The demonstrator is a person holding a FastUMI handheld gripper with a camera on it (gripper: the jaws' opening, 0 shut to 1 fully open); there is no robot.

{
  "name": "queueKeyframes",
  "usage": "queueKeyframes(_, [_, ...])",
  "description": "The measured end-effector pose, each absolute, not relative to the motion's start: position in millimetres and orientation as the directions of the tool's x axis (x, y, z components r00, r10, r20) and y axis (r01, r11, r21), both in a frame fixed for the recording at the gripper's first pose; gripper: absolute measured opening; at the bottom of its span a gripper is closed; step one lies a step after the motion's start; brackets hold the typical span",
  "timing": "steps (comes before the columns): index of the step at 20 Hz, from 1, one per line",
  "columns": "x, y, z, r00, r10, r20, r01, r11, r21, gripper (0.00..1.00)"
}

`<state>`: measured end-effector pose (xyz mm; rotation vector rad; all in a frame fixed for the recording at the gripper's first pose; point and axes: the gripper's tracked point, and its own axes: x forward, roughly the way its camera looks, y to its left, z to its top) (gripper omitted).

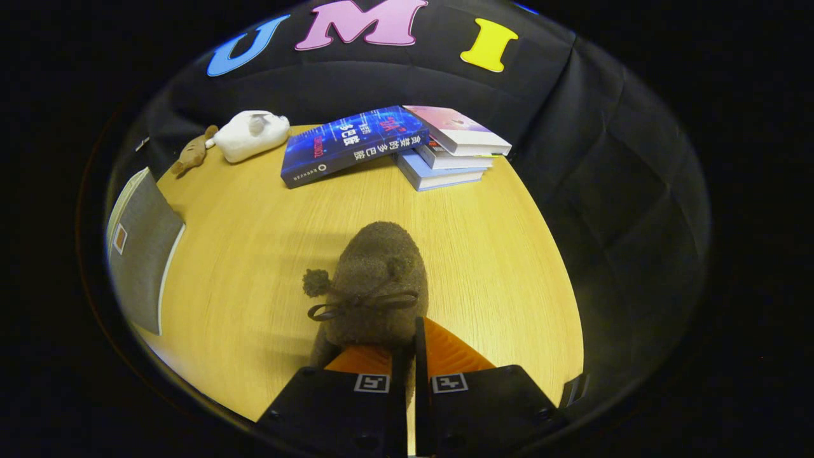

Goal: Open the storage box then place both shoes into the box .Put the left shoe in first, then the right shoe, with the right side of both shoes facing outward in a uniform manner.

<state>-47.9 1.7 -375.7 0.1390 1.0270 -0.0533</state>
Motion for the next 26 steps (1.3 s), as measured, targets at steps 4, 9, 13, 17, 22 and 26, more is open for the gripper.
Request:
queueKeyframes(4, [-33.3,22.5,-313.1,0.602,0.031,-0.798,0.09,0.99,0.107,0.09])
queueKeyframes(9, [-12.0,76.8,-229.8,0.673,0.109,-0.732,0.051,0.98,0.193,0.09])
queueKeyframes(13, [4.6,143.3,-177.8,0.689,0.214,-0.693,-0.015,0.96,0.281,0.09])
queueKeyframes(17, [17.3,223.2,-138.6,0.671,0.329,-0.665,-0.078,0.922,0.378,0.09])
queueKeyframes(22, [27.1,316.5,-113.0,0.623,0.433,-0.651,-0.102,0.871,0.481,0.09])
queueKeyframes(26, [30.8,378.7,-111.7,0.575,0.454,-0.681,-0.083,0.86,0.504,0.1])
